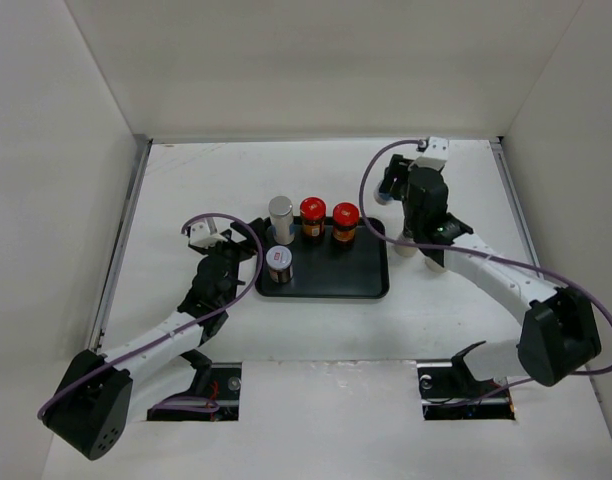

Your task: Organize the condiment bottles

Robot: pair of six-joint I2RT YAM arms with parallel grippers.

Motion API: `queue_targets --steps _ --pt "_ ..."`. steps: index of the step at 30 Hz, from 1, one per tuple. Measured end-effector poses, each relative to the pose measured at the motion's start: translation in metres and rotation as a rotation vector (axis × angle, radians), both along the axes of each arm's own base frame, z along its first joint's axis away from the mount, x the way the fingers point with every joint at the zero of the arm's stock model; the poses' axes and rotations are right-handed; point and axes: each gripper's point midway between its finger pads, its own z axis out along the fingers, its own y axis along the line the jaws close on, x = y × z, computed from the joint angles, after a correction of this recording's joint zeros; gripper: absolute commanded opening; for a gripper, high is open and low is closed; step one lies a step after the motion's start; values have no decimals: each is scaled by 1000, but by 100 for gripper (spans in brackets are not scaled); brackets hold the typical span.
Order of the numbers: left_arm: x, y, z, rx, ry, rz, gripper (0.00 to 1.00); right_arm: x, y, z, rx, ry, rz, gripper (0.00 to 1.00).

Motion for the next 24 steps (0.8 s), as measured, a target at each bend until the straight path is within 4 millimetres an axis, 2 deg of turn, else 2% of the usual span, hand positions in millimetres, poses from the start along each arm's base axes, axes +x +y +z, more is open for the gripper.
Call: queue_targets --steps 2,5,9,11,19,22,24 --pt "0 0 0 0 0 1 97 -8 14 -5 0 2 37 50" --pt "1 0 -1 1 3 2 97 -18 23 -26 -22 44 68 50" --pt "1 0 -3 5 9 1 97 -32 28 -59 -57 116 94 50" --pt "1 0 -3 5 10 1 97 -38 32 -70 -62 140 105 50" --pt "1 0 -5 5 14 1 97 -46 50 -87 -51 173 152 51" --pt "1 0 -6 5 16 1 97 -44 53 -103 -62 205 153 55" --pt "1 0 -5 5 15 1 97 -40 55 -104 -58 196 150 61"
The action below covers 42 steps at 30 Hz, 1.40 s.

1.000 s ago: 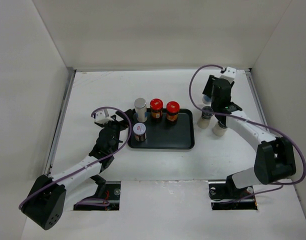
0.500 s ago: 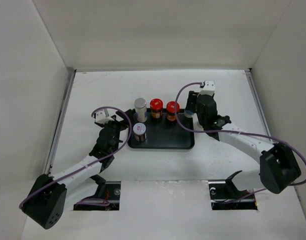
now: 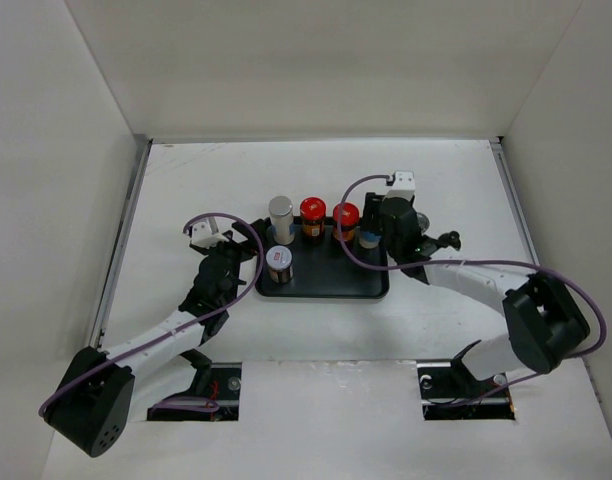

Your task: Organize the condiment bottles

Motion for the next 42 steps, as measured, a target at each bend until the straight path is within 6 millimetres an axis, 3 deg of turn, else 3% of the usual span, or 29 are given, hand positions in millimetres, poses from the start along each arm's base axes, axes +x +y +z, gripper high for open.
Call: queue_targets --steps 4,6,10,15,18,20,26,32,42 --pt "0 0 0 0 1 1 97 1 0 1 7 -6 -9 85" --pt "0 0 0 0 1 2 97 1 -1 2 19 -10 -20 91" --pt "0 0 0 0 1 1 97 -2 -7 24 51 -52 -45 95" --pt "0 0 -1 -1 2 -1 96 -18 -29 89 144 -192 -105 96" --pt "0 0 1 -4 -2 -1 96 -30 -49 102 153 -226 -164 96" --pt "-1 0 4 -9 -11 -1 96 -35 -61 91 126 -203 -205 97" --pt "-1 -1 4 -10 -10 -7 96 -43 -86 32 -15 -30 -279 99" --pt "-1 -2 4 -13 -10 -11 96 -37 -110 6 -67 48 -342 98" --pt "-1 -2 2 -13 -5 -10 97 -17 -96 -18 -52 105 -300 93"
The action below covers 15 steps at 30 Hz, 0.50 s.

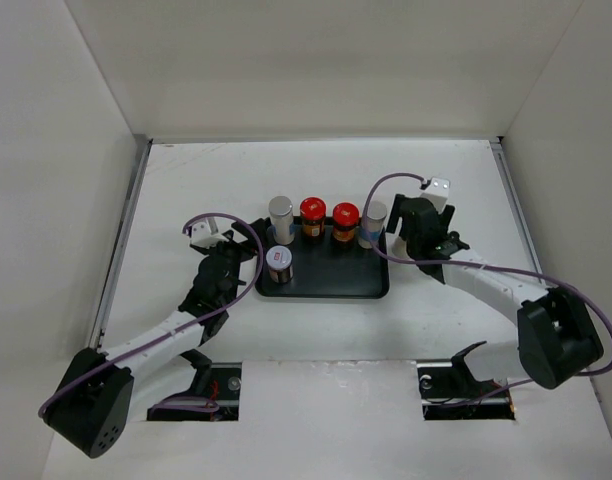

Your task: Organize the condiment bottles

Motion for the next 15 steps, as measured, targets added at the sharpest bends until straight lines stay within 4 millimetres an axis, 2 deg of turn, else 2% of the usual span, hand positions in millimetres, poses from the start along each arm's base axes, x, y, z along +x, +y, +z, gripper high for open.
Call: queue_targets --steps 8,10,15 --pt "1 0 -6 7 16 1 97 0 1 0 0 0 6 90" --pt "1 -1 -7 8 19 1 96 0 1 -1 -1 3 6 83" --pt "1 -1 -7 6 19 1 95 1 1 -11 -13 28 3 57"
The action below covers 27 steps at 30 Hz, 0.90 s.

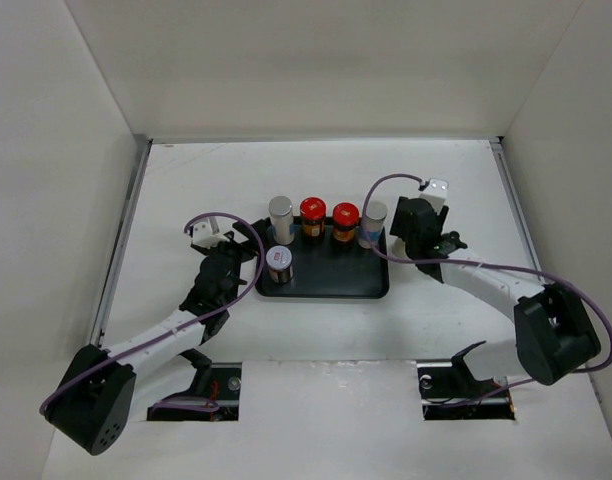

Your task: Organize the condiment bottles

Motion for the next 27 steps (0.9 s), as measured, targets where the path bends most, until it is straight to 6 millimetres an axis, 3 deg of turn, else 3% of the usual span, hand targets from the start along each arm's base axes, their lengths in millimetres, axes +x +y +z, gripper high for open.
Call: queue_targets --steps 4,7,10,13,18,24,27 --pt "0 0 1 -2 -3 0 95 -5 -1 8 -3 -17 -2 54" --pt "0 0 2 -3 -5 0 95 -16 3 35 -15 -83 5 53" --pt "0 0 2 -4 -6 0 95 -29 19 70 -5 -177 47 52" --pt "-1 1 5 -8 -13 1 95 -41 42 85 10 -218 109 52" --pt "0 4 8 -13 -21 10 95 -61 95 75 0 -186 255 53" --pt "0 6 6 -12 -19 17 95 -76 183 46 9 -129 473 54" --pt "0 8 5 -13 -18 21 95 -78 211 31 14 -103 535 55"
